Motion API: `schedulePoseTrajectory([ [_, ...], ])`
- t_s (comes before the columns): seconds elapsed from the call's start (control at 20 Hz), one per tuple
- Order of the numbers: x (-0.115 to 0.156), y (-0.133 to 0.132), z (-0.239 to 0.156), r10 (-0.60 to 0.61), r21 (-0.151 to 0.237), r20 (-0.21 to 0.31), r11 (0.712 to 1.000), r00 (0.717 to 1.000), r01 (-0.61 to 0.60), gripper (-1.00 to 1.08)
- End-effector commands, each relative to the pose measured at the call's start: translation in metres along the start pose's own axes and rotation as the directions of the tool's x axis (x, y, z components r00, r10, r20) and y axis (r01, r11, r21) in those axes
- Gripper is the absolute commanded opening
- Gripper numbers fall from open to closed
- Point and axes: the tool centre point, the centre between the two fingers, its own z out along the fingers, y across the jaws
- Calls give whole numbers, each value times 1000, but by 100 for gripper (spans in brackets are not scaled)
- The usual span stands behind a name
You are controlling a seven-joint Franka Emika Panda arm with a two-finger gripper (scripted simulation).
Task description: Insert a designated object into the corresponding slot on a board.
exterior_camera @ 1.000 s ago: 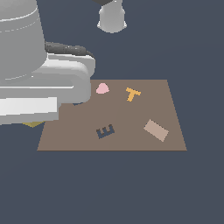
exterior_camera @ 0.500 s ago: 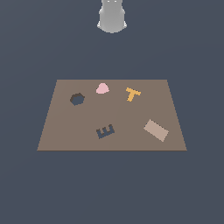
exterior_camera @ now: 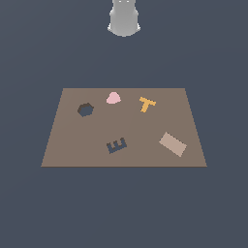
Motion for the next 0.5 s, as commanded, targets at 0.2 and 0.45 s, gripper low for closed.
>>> schedulePoseTrajectory([
  [0.2, -54, 12, -28, -210, -43, -29, 977, 977, 209, -100],
  [0.45, -89, 7, -17, -369, -47, -65, 929, 927, 367, -100],
])
